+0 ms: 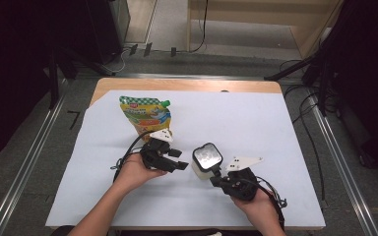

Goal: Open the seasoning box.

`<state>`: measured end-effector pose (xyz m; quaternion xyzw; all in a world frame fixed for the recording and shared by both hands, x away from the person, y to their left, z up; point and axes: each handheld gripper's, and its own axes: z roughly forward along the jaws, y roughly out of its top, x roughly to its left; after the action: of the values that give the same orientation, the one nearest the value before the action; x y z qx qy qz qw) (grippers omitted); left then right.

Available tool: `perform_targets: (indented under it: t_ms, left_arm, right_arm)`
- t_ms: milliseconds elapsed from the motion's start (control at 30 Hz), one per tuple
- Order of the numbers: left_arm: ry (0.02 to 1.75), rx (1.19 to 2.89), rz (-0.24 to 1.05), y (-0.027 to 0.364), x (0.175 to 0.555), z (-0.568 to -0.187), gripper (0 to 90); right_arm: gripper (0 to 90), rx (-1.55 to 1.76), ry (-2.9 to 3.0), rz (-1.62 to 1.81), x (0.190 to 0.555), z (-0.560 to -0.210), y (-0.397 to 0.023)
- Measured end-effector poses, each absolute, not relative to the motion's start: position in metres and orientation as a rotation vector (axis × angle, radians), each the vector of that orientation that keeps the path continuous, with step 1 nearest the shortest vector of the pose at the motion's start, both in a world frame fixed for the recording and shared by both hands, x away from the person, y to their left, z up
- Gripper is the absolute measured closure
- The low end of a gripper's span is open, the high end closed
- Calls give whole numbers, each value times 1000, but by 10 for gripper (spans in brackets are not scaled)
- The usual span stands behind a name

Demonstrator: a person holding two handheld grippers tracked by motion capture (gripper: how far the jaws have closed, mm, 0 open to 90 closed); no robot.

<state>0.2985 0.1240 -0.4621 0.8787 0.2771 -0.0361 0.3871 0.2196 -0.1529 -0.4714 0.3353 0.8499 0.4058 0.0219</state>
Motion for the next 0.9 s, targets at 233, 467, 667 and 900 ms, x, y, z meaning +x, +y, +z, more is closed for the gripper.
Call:
perform_targets:
  t_ms: [233, 467, 667, 900]
  left_arm:
    - [696, 2235, -82, 124, 297, -461, 433]
    - [694, 2244, -83, 123, 297, -462, 438]
    - [699, 2249, -87, 121, 296, -462, 438]
    - [698, 2243, -76, 120, 296, -462, 439]
  right_arm:
    - [900, 1070, 2619, 1237, 224, -473, -160]
    - [900, 1135, 2579, 1223, 233, -473, -173]
    - [900, 1168, 2559, 1219, 240, -474, -182]
    - [900, 1210, 2531, 1207, 249, -475, -192]
